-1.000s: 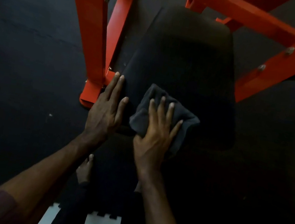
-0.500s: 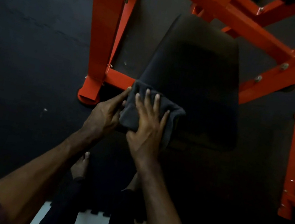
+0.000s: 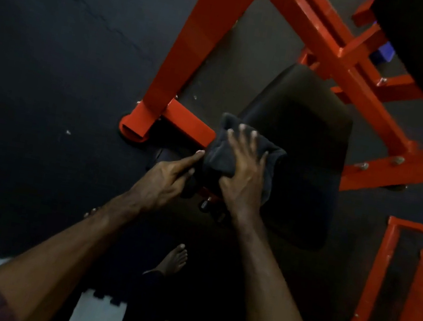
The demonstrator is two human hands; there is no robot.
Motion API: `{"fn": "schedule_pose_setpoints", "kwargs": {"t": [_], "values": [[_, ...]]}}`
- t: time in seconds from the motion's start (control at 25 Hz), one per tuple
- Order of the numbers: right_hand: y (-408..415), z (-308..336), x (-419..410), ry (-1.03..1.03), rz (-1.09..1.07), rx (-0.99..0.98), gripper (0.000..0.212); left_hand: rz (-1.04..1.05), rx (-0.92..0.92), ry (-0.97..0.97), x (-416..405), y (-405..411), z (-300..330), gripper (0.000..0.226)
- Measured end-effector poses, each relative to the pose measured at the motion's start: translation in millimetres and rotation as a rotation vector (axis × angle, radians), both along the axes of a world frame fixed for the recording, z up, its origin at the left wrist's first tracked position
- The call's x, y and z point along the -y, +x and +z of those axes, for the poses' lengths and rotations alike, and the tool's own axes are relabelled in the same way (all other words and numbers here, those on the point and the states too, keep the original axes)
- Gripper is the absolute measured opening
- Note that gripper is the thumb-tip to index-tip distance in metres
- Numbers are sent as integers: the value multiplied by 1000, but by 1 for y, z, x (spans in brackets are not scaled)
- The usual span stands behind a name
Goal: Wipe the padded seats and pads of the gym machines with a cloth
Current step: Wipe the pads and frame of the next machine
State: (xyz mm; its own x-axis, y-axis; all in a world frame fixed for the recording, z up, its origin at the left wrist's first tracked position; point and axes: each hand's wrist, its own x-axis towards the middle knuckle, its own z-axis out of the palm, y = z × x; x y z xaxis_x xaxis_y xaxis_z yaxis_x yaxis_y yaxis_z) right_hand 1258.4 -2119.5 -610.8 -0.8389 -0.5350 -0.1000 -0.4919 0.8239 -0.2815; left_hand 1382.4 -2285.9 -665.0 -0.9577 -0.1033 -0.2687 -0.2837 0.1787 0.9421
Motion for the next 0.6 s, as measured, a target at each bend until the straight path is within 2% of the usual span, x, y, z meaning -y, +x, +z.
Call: {"fn": "schedule_pose_setpoints", "kwargs": {"t": [0.08, 0.2, 0.28, 0.36, 0.44, 0.56, 0.6], "values": [[10, 7, 9, -1, -121, -15, 92, 19, 28, 50, 0, -1, 6, 52], [53, 9, 24, 132, 114, 91, 92, 43, 61, 109, 1, 4, 9, 56], [15, 6, 22, 191, 269, 123, 92, 69, 95, 107, -5, 11, 6, 47], [-45, 4, 24, 238, 271, 82, 77, 140, 110, 98, -15, 11, 8, 46], [-66, 12, 35, 291, 281, 120, 64, 216, 145, 86, -22, 6, 16, 48], [-67, 21, 52, 421, 659, 338, 67, 268, 179, 80, -26, 1, 21, 31], [-84, 32, 62, 487, 721, 394, 69, 280, 174, 68, -28, 1, 22, 33]]}}
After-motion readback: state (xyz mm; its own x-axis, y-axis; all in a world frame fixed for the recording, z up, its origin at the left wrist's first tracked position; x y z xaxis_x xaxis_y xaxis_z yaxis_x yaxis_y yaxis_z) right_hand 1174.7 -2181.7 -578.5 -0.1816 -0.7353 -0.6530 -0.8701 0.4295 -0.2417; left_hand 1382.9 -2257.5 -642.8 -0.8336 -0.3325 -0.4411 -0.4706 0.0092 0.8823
